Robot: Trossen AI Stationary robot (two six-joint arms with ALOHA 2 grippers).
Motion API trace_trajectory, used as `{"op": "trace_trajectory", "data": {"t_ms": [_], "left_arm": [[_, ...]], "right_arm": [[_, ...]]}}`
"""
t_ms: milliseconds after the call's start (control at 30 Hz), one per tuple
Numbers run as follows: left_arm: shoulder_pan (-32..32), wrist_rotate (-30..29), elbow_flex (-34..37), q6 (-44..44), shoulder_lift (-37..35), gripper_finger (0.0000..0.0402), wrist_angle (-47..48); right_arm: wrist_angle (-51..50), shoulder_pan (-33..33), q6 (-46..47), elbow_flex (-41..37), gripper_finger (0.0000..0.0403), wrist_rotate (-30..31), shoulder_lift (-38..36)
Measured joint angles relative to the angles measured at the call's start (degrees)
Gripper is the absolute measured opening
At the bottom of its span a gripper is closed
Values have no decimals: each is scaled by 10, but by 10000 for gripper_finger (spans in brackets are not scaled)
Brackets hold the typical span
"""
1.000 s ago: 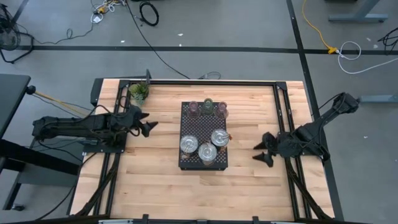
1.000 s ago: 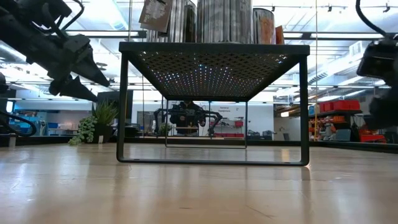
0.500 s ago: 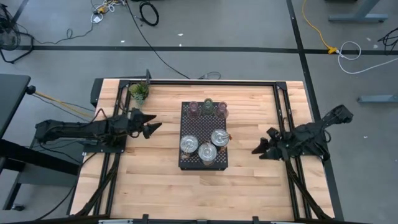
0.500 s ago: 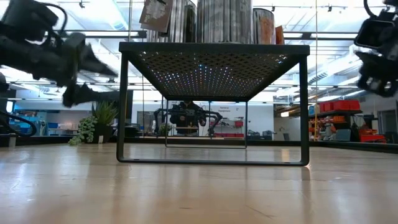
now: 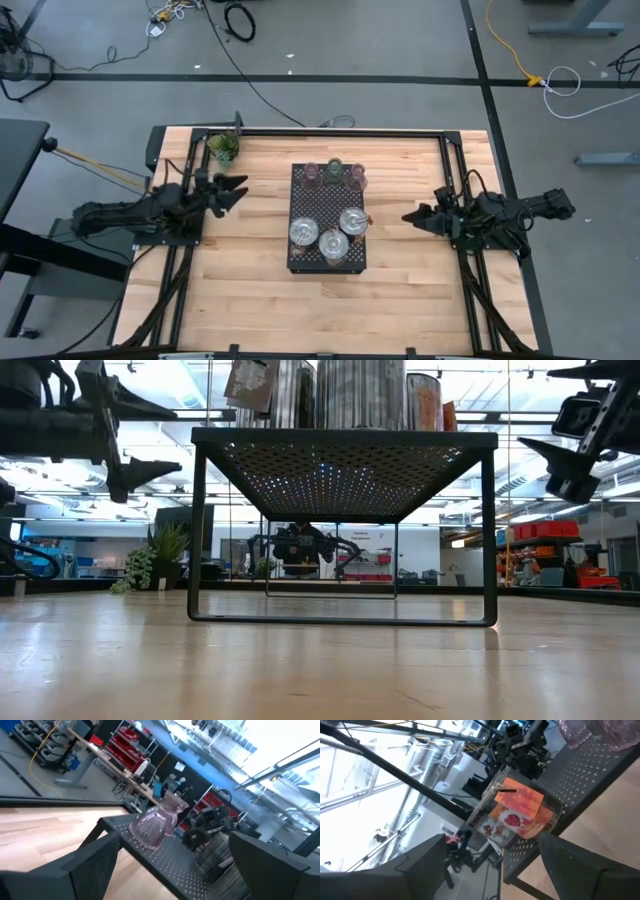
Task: Pick & Place candle stick holders
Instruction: Return to Home Position
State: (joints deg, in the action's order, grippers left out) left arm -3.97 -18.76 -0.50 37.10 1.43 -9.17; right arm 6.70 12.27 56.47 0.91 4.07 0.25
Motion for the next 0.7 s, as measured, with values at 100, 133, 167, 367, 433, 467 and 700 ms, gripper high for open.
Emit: {"op": "trace_trajectory", "data": {"t_ms": [100,133,167,367,433,467,700], "left_arm": [[0,0,0,-2,-8,381,0],[0,0,0,-2,-10,381,0],[0,0,0,-2,-12,381,0],[0,0,0,-3,-12,381,0],[0,0,0,-3,-12,381,0],[0,0,0,-3,-12,381,0],[0,0,0,-3,-11,381,0]], "right_arm": [[0,-3,0,0,318,-1,0],[0,-3,0,0,318,-1,0],[1,-3,0,0,318,-1,0],[1,-3,0,0,318,-1,0],[1,-3,0,0,318,-1,0],[1,-3,0,0,318,-1,0],[1,-3,0,0,318,-1,0]]}}
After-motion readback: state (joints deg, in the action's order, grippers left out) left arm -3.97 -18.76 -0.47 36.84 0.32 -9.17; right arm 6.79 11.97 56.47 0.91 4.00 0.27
